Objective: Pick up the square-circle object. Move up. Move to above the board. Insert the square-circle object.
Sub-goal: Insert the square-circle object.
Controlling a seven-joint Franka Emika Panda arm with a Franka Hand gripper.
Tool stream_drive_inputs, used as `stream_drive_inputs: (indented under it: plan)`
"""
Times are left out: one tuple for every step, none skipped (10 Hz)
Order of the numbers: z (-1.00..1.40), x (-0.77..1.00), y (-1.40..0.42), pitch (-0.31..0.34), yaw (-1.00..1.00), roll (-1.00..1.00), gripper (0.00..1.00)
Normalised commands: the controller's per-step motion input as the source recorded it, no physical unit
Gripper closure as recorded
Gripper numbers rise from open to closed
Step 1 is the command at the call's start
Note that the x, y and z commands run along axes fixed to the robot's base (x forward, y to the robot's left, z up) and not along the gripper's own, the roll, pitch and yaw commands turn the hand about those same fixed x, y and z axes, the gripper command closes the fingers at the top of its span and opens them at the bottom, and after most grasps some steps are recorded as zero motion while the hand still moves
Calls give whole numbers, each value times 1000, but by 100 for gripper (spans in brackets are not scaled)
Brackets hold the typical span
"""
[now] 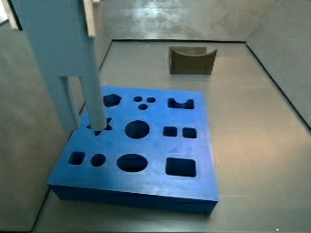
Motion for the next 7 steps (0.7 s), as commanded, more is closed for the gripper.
stream_drive_inputs:
  plan:
    - [-417,-54,0,-36,0,-21,100]
    - [-17,0,-6,0,0,0,100]
    - [-340,0,-37,-24,14,-10,100]
    - [-337,0,-40,-27,34,-31,100]
    - [0,0,-6,0,0,-17,100]
    - [-26,0,-6,-3,0,-1,100]
    - [-389,-109,-6,-43,0,-17,100]
